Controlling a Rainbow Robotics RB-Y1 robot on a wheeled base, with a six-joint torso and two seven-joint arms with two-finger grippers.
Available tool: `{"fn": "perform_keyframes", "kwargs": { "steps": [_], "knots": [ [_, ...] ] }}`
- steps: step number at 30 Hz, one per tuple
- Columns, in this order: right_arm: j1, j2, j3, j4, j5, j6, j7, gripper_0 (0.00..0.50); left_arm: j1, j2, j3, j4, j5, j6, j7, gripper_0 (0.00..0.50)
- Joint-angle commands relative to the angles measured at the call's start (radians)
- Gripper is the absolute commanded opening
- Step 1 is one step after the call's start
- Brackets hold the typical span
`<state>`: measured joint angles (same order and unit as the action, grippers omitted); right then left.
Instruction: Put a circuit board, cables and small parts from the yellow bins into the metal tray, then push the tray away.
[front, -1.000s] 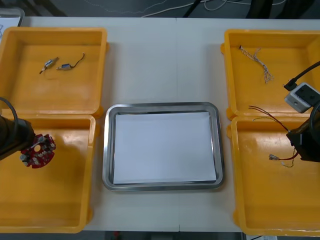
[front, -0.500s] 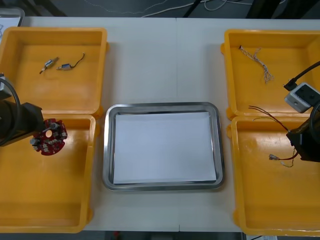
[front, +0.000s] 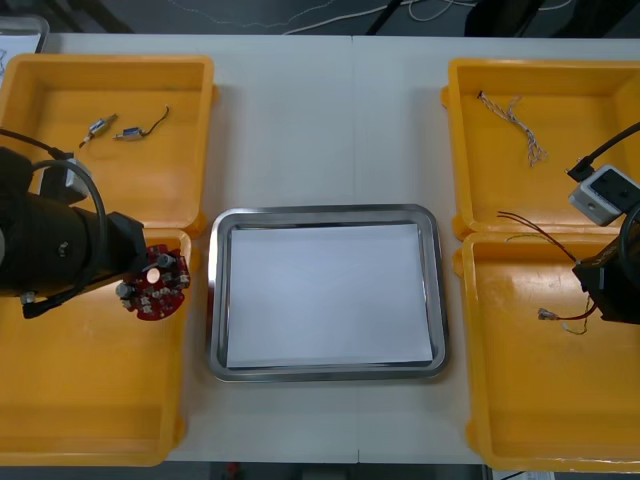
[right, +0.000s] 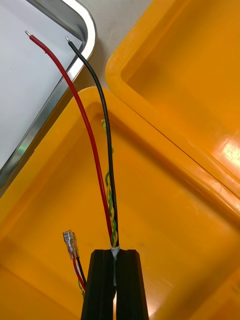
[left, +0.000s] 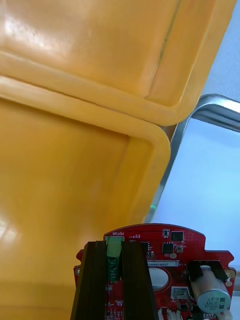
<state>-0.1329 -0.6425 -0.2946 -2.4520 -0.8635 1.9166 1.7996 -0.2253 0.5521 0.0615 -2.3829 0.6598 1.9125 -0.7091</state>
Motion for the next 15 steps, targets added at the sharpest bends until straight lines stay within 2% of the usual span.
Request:
{"fn": "perform_keyframes", "kwargs": {
  "steps": [1, 10, 15],
  "knots": [
    [-0.021, -0.034, 0.009, -0.027, -0.005, 0.003, -0.031, 0.0, -0.043, 0.062, -0.075, -0.039, 0.009, 0.007, 0.1, 0.0],
    [-0.021, -0.034, 0.009, -0.027, -0.005, 0.003, -0.031, 0.0, -0.077, 0.086, -0.187, -0.021, -0.031, 0.007, 0.16, 0.0],
    [-0.021, -0.034, 0.009, -0.027, -0.005, 0.003, -0.031, 0.0, -0.137, 0.117, -0.284, 0.007, -0.037, 0.007, 0.258, 0.0]
  ]
}}
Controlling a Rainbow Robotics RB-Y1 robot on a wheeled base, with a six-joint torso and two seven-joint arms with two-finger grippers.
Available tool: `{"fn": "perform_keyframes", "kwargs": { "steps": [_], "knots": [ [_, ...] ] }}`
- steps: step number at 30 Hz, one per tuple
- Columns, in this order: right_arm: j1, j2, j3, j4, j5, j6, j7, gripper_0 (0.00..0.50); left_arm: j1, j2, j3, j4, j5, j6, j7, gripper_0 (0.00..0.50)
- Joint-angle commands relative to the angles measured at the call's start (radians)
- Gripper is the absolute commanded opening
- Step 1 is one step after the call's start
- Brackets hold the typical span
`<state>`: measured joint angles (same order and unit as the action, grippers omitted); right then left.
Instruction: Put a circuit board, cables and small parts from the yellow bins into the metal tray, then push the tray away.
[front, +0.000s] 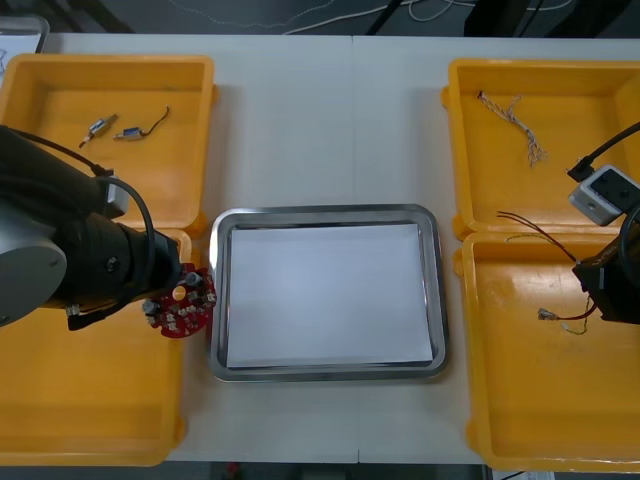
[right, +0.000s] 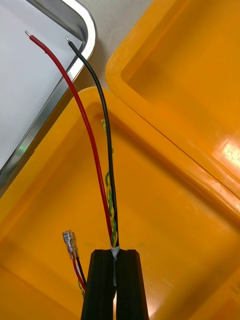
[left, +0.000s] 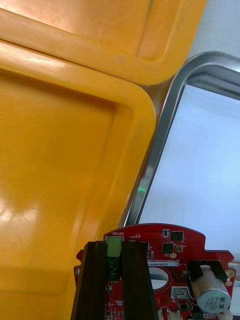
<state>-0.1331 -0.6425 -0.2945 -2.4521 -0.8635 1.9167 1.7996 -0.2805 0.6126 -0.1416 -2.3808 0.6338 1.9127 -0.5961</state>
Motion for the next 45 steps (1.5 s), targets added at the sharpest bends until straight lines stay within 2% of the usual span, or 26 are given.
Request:
{"fn": "perform_keyframes", "kwargs": {
  "steps": [1, 17, 25, 30, 34, 45],
  "knots": [
    [-0.02, -0.034, 0.009, -0.027, -0.005, 0.003, -0.031, 0.0, -0.092, 0.058, -0.095, 0.008, -0.009, 0.007, 0.157, 0.0],
    [-0.02, -0.034, 0.009, -0.027, -0.005, 0.003, -0.031, 0.0, -0.207, 0.056, -0.257, 0.138, -0.037, 0.002, 0.231, 0.0],
    [-0.02, -0.034, 0.009, -0.027, -0.005, 0.003, -0.031, 0.0, -0.25, 0.047, -0.322, 0.152, -0.031, -0.011, 0.263, 0.0],
    [-0.02, -0.034, 0.009, -0.027, -0.005, 0.003, -0.031, 0.0, -0.253, 0.042, -0.352, 0.152, -0.033, -0.054, 0.268, 0.0],
    [-0.02, -0.034, 0.009, -0.027, -0.005, 0.003, -0.031, 0.0, -0.253, 0.035, -0.395, 0.152, -0.075, -0.089, 0.262, 0.0],
    [-0.02, -0.034, 0.009, -0.027, -0.005, 0.003, -0.031, 0.0, -0.25, 0.015, -0.472, 0.15, -0.132, -0.169, 0.245, 0.0]
  ]
}}
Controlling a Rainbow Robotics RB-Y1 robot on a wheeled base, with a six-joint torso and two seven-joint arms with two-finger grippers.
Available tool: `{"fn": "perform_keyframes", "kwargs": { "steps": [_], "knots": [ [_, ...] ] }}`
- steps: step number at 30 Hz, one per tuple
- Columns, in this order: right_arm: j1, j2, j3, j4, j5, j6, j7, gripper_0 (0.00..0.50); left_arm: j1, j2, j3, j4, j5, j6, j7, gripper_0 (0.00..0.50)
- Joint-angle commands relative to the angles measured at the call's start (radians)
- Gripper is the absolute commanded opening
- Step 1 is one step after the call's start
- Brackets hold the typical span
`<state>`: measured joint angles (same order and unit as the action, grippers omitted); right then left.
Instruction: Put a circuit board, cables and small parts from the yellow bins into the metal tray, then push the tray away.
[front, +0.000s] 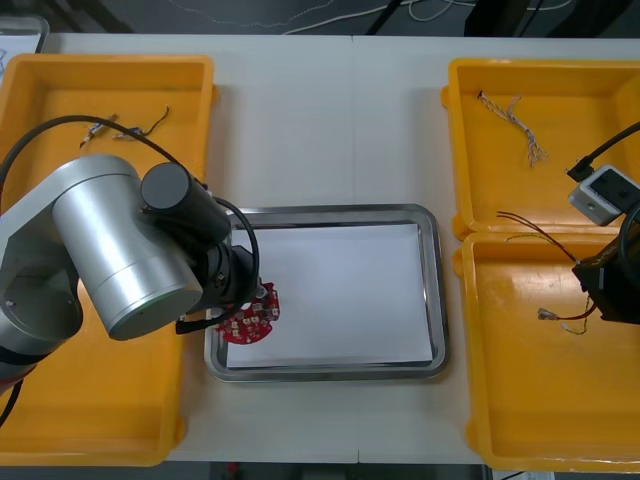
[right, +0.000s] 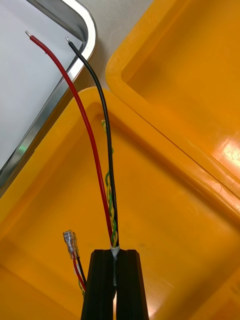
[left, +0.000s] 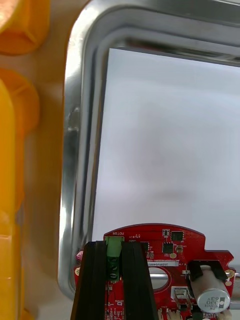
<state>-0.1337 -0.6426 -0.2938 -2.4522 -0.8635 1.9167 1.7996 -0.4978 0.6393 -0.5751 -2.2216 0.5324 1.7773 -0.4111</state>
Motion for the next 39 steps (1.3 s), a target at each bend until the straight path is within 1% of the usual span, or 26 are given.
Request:
{"fn": "perform_keyframes", "kwargs": {
  "steps": [1, 3, 8, 12, 15, 21, 30, 39],
  "knots": [
    [-0.02, -0.034, 0.008, -0.027, -0.005, 0.003, -0.031, 0.0, -0.031, -0.012, -0.048, -0.009, -0.037, -0.035, 0.058, 0.0],
    [-0.02, -0.034, 0.008, -0.027, -0.005, 0.003, -0.031, 0.0, -0.027, -0.012, -0.06, -0.009, -0.046, -0.041, 0.054, 0.0],
    [-0.02, -0.034, 0.008, -0.027, -0.005, 0.003, -0.031, 0.0, 0.001, 0.002, -0.111, -0.012, -0.109, -0.087, 0.041, 0.0],
    [-0.02, -0.034, 0.008, -0.027, -0.005, 0.003, -0.031, 0.0, 0.022, 0.019, -0.126, -0.012, -0.126, -0.127, 0.032, 0.0],
    [-0.02, -0.034, 0.008, -0.027, -0.005, 0.003, -0.031, 0.0, 0.033, 0.022, -0.14, -0.012, -0.149, -0.133, 0.028, 0.0],
    [-0.02, -0.034, 0.008, -0.027, -0.005, 0.003, -0.031, 0.0, 0.054, 0.042, -0.161, -0.018, -0.17, -0.151, 0.018, 0.0],
    [-0.02, -0.034, 0.008, -0.027, -0.005, 0.003, -0.031, 0.0, 0.077, 0.076, -0.18, -0.02, -0.178, -0.168, 0.017, 0.0],
    [-0.02, -0.034, 0.008, -0.027, -0.005, 0.003, -0.031, 0.0, 0.077, 0.08, -0.187, -0.018, -0.177, -0.183, 0.02, 0.0]
  ]
}}
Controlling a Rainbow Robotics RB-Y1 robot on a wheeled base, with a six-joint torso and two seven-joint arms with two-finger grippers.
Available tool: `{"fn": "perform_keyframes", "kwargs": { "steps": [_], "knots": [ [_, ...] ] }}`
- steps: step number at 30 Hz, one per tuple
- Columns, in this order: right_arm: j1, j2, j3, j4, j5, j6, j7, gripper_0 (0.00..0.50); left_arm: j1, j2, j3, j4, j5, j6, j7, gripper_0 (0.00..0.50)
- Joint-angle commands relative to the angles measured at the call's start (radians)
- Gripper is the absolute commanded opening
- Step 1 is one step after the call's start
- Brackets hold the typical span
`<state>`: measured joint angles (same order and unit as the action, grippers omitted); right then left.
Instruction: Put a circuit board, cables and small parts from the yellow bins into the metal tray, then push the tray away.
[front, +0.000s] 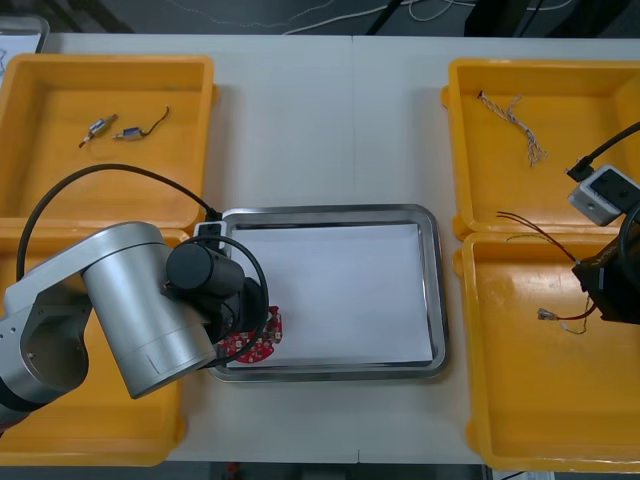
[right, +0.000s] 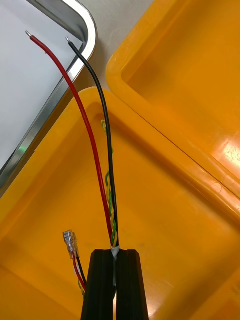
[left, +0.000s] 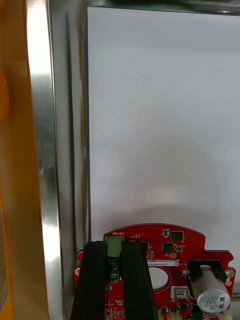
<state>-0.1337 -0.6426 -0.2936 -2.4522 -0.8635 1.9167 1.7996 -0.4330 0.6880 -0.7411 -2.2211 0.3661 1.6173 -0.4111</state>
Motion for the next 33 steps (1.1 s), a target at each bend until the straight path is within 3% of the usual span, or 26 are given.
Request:
{"fn": "perform_keyframes", "kwargs": {
  "steps": [1, 9, 33],
  "knots": [
    [-0.02, -0.034, 0.008, -0.027, -0.005, 0.003, -0.031, 0.0, 0.013, 0.033, -0.021, -0.015, -0.01, -0.031, 0.02, 0.0],
    [-0.02, -0.034, 0.008, -0.027, -0.005, 0.003, -0.031, 0.0, 0.013, 0.036, -0.037, 0.02, -0.023, -0.093, 0.017, 0.0],
    [-0.02, -0.034, 0.008, -0.027, -0.005, 0.003, -0.031, 0.0, 0.016, 0.038, -0.057, 0.035, -0.033, -0.105, 0.022, 0.007]
  ]
}}
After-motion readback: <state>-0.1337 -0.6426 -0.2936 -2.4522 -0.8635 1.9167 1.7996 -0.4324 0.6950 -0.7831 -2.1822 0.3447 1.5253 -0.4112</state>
